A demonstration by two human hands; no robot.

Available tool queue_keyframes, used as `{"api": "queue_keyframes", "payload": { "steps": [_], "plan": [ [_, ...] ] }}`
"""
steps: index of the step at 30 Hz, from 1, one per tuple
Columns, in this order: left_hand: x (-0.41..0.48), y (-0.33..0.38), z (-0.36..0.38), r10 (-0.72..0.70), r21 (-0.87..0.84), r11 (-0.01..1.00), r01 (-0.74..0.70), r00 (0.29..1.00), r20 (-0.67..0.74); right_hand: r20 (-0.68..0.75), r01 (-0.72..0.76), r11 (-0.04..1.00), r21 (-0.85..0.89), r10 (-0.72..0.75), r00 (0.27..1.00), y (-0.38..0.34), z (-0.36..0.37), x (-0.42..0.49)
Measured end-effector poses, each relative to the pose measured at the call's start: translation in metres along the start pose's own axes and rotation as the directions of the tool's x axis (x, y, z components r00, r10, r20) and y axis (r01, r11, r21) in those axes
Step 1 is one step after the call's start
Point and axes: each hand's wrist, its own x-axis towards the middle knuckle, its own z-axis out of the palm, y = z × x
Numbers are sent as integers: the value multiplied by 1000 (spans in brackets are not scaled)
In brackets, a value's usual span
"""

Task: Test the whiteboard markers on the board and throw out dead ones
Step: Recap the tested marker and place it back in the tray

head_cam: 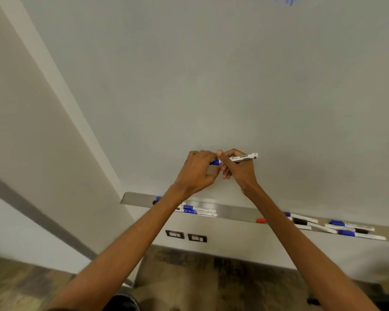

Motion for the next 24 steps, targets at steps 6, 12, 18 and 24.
{"api": "queue_keyframes", "payload": {
  "steps": [6, 12, 18, 24],
  "plan": [
    [-42, -43, 11, -61, -16, 998, 63, 995, 79, 81, -123, 990, -66, 128, 988, 42, 29, 0],
    [-94, -85, 2, -286, -73, 950, 302, 942, 178, 220, -277, 952, -131, 300, 928, 79, 62, -6],
    [-174, -115, -9, -517, -106, 827, 553, 820, 244, 371, -244, 922, -301, 349, 861, 121, 116, -27],
    [-266, -136, -24, -699, -52, 682, 729, 672, 244, 585, -47, 878, -476, 356, 728, 168, 176, -54]
  ]
}}
